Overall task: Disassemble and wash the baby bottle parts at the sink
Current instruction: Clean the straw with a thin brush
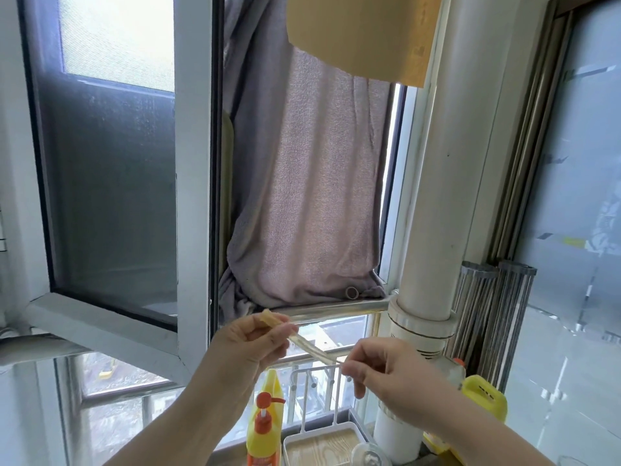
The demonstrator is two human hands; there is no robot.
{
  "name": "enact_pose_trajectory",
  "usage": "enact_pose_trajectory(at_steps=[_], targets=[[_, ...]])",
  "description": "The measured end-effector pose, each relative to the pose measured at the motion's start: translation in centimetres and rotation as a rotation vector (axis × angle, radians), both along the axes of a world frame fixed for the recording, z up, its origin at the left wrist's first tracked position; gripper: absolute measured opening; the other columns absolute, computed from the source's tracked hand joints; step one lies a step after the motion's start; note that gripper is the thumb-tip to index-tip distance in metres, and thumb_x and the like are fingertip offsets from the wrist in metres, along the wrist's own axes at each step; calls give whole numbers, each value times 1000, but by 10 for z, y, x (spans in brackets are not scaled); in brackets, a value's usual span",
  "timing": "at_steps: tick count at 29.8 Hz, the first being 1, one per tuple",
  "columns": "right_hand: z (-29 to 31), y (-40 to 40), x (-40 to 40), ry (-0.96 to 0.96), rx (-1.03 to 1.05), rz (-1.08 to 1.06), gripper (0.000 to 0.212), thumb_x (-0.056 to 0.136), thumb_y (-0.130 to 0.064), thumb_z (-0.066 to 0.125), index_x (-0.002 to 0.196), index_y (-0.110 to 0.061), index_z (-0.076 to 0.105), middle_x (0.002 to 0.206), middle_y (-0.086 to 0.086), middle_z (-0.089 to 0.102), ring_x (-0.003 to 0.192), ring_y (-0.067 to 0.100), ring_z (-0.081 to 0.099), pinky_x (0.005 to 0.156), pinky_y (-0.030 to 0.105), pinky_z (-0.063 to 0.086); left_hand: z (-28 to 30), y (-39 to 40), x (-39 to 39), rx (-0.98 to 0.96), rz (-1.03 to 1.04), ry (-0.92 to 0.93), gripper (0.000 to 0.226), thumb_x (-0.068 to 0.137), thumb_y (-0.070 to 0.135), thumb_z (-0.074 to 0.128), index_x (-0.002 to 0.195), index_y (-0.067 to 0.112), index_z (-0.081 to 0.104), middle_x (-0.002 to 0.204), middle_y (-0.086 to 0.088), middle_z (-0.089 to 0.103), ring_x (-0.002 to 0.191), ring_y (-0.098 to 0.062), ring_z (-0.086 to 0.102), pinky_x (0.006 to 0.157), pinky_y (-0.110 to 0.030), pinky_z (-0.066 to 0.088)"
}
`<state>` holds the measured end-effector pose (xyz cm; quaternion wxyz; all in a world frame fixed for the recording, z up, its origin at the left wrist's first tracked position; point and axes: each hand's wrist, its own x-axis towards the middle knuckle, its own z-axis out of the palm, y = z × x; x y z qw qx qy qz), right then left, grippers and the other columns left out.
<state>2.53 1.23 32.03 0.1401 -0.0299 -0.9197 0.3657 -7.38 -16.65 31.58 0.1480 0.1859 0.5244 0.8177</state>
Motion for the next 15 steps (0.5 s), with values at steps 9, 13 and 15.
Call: enact_pose_trajectory(at_steps=[9,13,15], targets=[[5,14,22,124,116,-92,10,88,-20,62,83,-25,70,64,-20,62,55,-4,49,56,10,40,-30,-18,-9,-652,125,635,22,96,24,48,98,45,55,88,13,66,83,3,61,73,-12,49],[19,3,20,244,367,-12,15,87,-17,63,93,-28,71,72,-29,60,74,-10,55,64,8,41,-42,-15,-4,-678,93,711,21,96,27,46,111,40,55,114,23,59,107,9,52,79,-3,39],[21,4,19,259,429,-19,15,88,-19,63,94,-30,70,80,-29,62,80,-10,56,67,10,44,-42,-15,-4,-695,97,745,22,96,28,46,114,38,56,113,23,59,105,9,53,78,-3,40]])
